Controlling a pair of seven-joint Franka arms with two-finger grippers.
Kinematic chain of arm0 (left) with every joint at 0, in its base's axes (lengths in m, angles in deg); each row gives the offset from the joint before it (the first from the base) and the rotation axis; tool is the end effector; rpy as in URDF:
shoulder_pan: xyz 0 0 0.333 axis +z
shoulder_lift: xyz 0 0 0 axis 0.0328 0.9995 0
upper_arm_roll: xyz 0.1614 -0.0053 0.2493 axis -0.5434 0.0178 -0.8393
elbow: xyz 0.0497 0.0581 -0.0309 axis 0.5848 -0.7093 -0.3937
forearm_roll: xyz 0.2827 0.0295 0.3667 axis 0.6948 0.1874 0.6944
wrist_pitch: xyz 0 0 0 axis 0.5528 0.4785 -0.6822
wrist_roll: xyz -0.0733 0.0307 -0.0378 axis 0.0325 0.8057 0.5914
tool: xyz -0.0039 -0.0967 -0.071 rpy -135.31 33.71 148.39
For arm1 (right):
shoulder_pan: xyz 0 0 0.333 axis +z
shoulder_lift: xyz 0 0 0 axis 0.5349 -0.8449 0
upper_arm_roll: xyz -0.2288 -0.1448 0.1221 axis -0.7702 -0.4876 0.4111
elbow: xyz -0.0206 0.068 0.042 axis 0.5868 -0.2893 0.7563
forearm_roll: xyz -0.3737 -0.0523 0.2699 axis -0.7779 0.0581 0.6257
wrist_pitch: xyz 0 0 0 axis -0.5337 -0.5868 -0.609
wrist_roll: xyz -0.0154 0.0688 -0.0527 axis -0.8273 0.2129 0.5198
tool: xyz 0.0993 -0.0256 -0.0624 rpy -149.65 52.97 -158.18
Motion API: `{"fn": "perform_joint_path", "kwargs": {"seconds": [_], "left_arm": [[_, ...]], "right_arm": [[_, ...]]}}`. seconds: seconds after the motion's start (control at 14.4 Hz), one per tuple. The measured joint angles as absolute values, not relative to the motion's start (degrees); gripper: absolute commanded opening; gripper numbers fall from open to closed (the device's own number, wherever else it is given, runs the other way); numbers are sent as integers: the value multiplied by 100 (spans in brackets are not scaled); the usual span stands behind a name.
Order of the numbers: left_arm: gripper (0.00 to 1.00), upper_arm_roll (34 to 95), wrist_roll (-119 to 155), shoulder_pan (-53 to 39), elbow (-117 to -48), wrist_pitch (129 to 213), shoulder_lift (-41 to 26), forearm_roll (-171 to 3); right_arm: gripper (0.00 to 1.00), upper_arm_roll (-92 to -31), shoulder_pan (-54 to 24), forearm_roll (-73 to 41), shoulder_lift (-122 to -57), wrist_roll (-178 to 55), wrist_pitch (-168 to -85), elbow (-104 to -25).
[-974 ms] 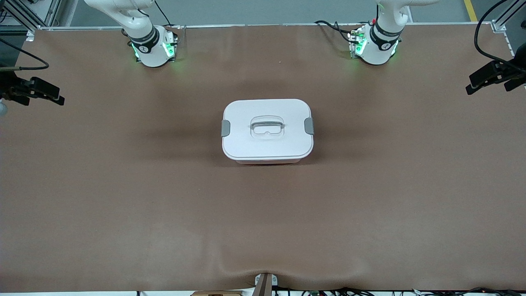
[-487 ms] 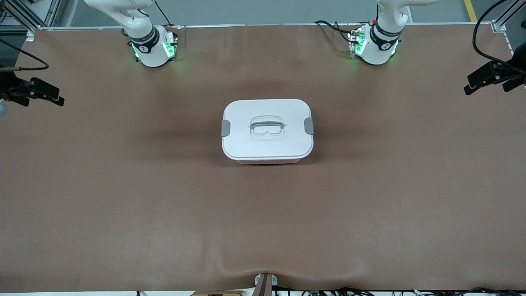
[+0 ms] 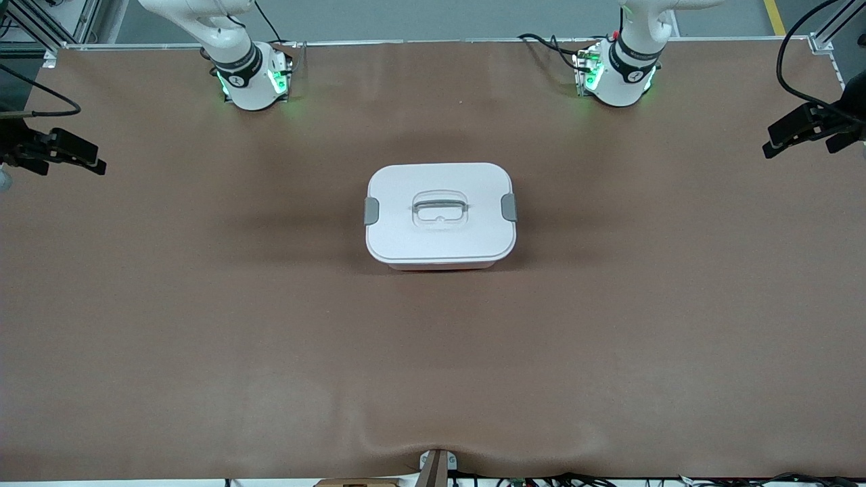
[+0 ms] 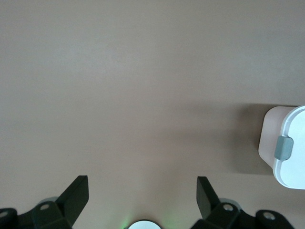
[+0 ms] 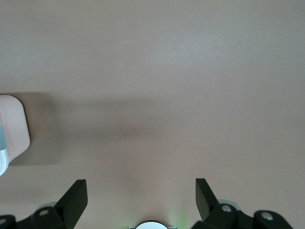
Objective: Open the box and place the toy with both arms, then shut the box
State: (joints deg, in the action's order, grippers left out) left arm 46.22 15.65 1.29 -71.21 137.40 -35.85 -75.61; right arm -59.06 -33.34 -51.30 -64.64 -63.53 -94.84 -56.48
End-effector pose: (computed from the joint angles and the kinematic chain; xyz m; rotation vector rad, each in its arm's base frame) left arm 0.5990 -0.0048 0.6315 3.1367 0.1076 -0.0553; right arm 0.6069 -0.0392 0.5898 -3.1037 0.0298 0.1542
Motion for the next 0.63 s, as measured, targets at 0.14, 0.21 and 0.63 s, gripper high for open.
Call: {"fn": "perform_joint_path", "kwargs": {"seconds": [0.14, 0.21, 0.63], "left_arm": [[100, 4623, 1565, 128, -7121, 13741, -3579, -7561], [100, 4623, 1565, 128, -7121, 13741, -3579, -7561], [100, 4630, 1609, 118, -7121, 13740, -3579, -7561]], "right_arm": [[100, -5906, -3334, -5130, -6465, -6353, -9484, -5648], [100, -5906, -3334, -5128, -6465, -6353, -9483, -5649], [100, -5905, -3334, -5122, -6465, -6353, -9482, -5651]]}}
